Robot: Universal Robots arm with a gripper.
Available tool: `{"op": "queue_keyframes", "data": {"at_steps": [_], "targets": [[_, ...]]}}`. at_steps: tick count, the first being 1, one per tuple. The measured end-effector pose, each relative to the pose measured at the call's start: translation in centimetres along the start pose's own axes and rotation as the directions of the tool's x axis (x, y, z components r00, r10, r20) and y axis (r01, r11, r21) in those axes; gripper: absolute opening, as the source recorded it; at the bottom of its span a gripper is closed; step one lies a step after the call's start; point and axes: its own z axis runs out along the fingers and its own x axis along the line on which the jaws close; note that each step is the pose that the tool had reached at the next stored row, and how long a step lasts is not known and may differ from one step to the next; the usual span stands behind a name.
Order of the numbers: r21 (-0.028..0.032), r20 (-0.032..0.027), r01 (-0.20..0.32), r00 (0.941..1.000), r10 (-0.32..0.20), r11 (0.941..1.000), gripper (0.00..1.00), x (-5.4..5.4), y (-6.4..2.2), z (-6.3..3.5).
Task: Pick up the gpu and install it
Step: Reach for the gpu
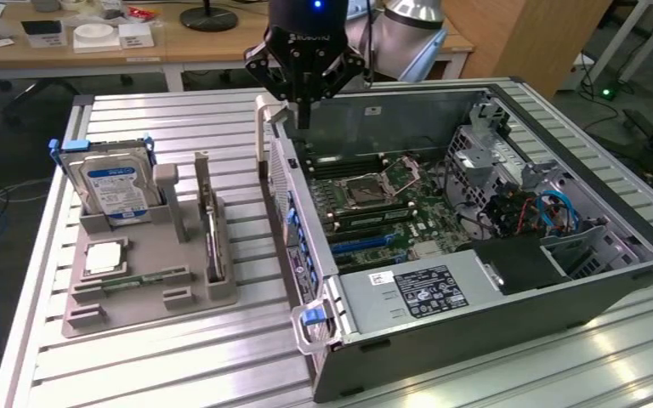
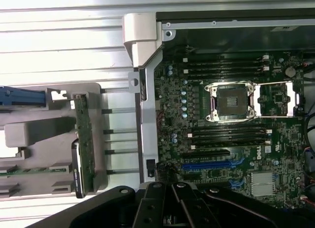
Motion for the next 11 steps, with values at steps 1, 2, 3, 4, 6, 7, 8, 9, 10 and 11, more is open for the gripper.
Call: {"op": "queue_keyframes", "data": {"at_steps": [1,2,3,4,6,7,8,9,10,11], "targets": [[0.0001,0.0000,0.000,1.0000,0.000,1.0000,0.11,0.1,-0.01,0.00],[0.0000,-0.0001,0.000,1.0000,0.000,1.0000,0.11,0.2,-0.02,-0.01],[0.0001,0.0000,0.000,1.0000,0.000,1.0000,0.11,0.3,-0.03,-0.01],[0.0001,-0.0001,0.000,1.0000,0.000,1.0000,0.11,0.4,-0.04,-0.02],[0.0001,0.0000,0.000,1.0000,0.000,1.0000,0.11,0.6,-0.05,-0.02],[0.0001,0.0000,0.000,1.0000,0.000,1.0000,0.11,0.7,-0.06,-0.02],[0.0000,0.0000,0.000,1.0000,0.000,1.0000,0.11,0.9,-0.07,-0.02],[0.0000,0.0000,0.000,1.0000,0.000,1.0000,0.11,1.0,-0.08,-0.03],[0.0000,0.0000,0.000,1.0000,0.000,1.0000,0.11,1.1,-0.09,-0.03],[0.0000,0.0000,0.000,1.0000,0.000,1.0000,0.11,1.2,-0.10,-0.03]]}}
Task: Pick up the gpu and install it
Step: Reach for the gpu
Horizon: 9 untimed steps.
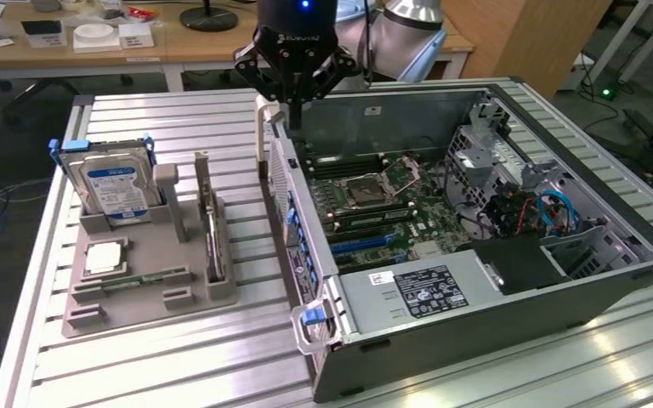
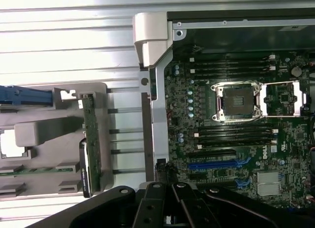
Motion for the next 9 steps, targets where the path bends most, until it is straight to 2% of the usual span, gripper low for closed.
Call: {"op": "queue_keyframes", "data": {"at_steps": [9], "targets": [[0.0000,0.0000,0.000,1.0000,0.000,1.0000,0.11,0.90,-0.08,-0.02]]}}
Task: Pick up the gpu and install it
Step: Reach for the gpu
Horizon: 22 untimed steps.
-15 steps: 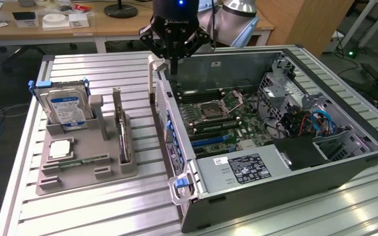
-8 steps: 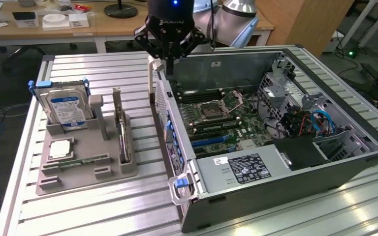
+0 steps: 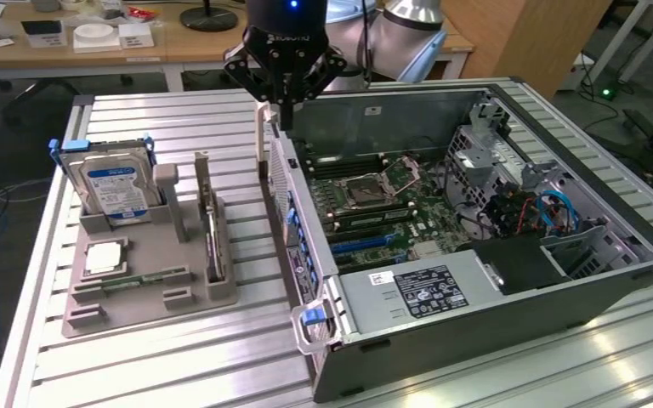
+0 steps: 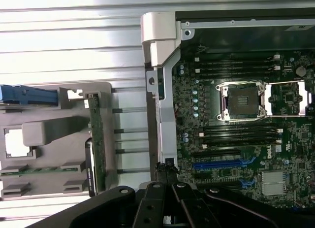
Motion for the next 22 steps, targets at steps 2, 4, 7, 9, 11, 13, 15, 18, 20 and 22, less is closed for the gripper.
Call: {"op": "queue_keyframes", "data": {"at_steps": [2,4,7,9,11,13,15,18,20,22], "targets": [[0.0000,-0.0001,0.000,1.0000,0.000,1.0000,0.11,0.2,-0.02,-0.01],[0.0001,-0.0001,0.000,1.0000,0.000,1.0000,0.11,0.4,-0.04,-0.01],[0.0001,-0.0001,0.000,1.0000,0.000,1.0000,0.11,0.7,-0.06,-0.02],[0.0000,0.0000,0.000,1.0000,0.000,1.0000,0.11,0.9,-0.08,-0.02],[0.0000,0.0000,0.000,1.0000,0.000,1.0000,0.11,1.1,-0.10,-0.03],[0.0000,0.0000,0.000,1.0000,0.000,1.0000,0.11,1.3,-0.11,-0.03],[0.0000,0.0000,0.000,1.0000,0.000,1.0000,0.11,1.5,-0.13,-0.04],[0.0000,0.0000,0.000,1.0000,0.000,1.0000,0.11,1.8,-0.16,-0.05],[0.0000,0.0000,0.000,1.0000,0.000,1.0000,0.11,2.1,-0.18,-0.05],[0.0000,0.0000,0.000,1.0000,0.000,1.0000,0.11,2.3,-0.20,-0.06]]}}
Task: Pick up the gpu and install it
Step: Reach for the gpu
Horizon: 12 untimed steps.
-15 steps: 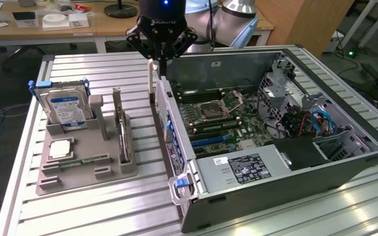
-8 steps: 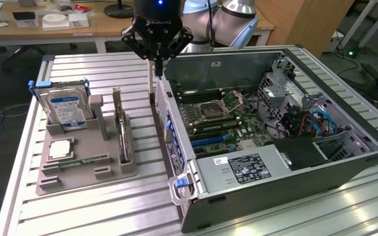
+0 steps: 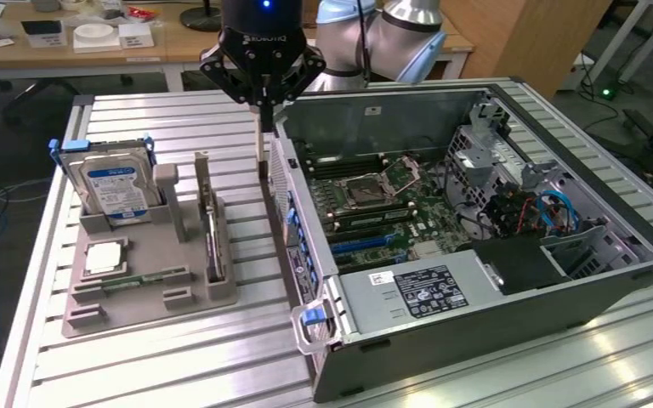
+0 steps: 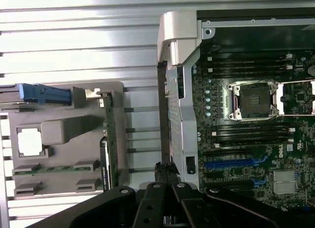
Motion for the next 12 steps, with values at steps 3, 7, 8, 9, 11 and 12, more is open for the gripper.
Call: {"op": "queue_keyframes", "data": {"at_steps": [3,7,8,9,11,12], "targets": [[-0.0001,0.0000,0.000,1.0000,0.000,1.0000,0.11,0.3,-0.03,-0.01],[0.0001,-0.0001,0.000,1.0000,0.000,1.0000,0.11,0.8,-0.07,-0.02],[0.0000,0.0000,0.000,1.0000,0.000,1.0000,0.11,0.9,-0.08,-0.02],[0.0000,0.0000,0.000,1.0000,0.000,1.0000,0.11,1.0,-0.09,-0.03],[0.0000,0.0000,0.000,1.0000,0.000,1.0000,0.11,1.2,-0.11,-0.03],[0.0000,0.0000,0.000,1.0000,0.000,1.0000,0.11,1.3,-0.13,-0.03]]}}
